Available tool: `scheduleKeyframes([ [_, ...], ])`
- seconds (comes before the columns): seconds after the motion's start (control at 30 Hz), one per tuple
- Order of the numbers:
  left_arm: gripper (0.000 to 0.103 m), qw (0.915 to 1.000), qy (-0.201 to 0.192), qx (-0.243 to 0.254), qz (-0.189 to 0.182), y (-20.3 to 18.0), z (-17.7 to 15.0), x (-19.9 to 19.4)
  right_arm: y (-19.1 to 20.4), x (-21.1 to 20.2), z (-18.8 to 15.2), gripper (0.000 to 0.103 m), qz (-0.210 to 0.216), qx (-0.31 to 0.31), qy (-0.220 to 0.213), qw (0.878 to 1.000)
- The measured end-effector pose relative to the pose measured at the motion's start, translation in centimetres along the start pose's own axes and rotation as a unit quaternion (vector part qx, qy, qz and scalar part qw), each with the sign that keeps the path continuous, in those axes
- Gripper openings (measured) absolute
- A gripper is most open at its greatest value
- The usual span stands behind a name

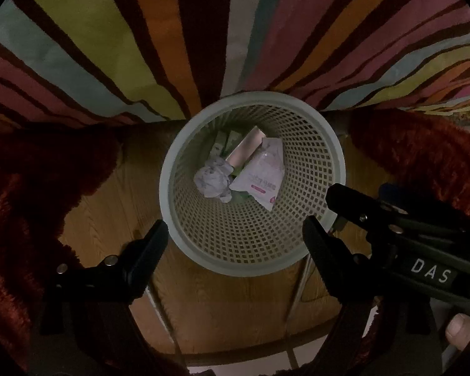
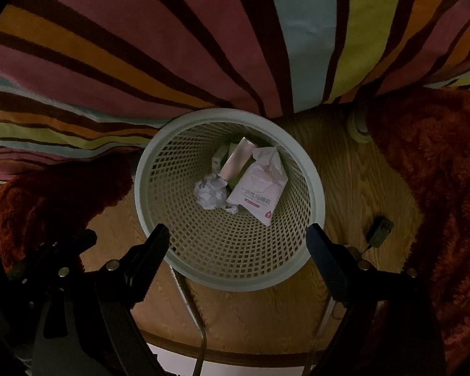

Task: Collect trash
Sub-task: 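Move both tools back toward the last packet and small box on the bed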

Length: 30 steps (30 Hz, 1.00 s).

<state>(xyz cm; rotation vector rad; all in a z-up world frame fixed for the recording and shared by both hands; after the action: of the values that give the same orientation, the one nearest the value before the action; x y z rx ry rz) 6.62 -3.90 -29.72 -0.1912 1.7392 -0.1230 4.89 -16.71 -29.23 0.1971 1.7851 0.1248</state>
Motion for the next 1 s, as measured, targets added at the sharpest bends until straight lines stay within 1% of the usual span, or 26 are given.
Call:
scheduleKeyframes([
  [0.23, 0.085, 0.9999, -0.013, -0.005, -0.001, 0.1, 0.0, -0.6, 0.0, -0.8, -0.1, 0.084, 0.007, 0.007, -0.010, 1.000],
  [0.5, 0.085, 0.9990, -0.044, -0.011, -0.004, 0.4, 0.1, -2.0, -0.2, -2.0, -0.1, 0.084, 0.023, 0.014, -0.030, 0.999],
  [0.77, 0.085, 0.9985, -0.054, -0.006, -0.002, 0.3, 0.0, -2.5, -0.2, -2.7, -0.2, 0.084, 0.017, 0.010, -0.043, 0.999],
  [0.9, 0.085, 0.9977, -0.067, -0.005, -0.001, 0.4, -0.3, -3.3, -0.1, -3.8, -0.4, 0.084, 0.020, 0.002, -0.061, 0.998],
  [1.0, 0.085, 0.9957, -0.092, -0.002, 0.005, 0.6, -0.5, -4.7, 0.2, -5.5, -0.6, 0.084, 0.029, -0.011, -0.086, 0.996],
])
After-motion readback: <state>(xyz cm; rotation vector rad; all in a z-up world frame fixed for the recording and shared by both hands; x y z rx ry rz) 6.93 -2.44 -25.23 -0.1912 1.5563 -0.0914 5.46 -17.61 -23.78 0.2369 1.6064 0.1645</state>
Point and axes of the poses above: each gripper's, at about its wrist camera, not at the fingertips, and x roughly the way its jaws point, y to its left, z to its top, the point moved 5 cm from there along x, roughly the way its jaws point, and after that the axes turned 2 degrees about -z, right-handed, at the moved point
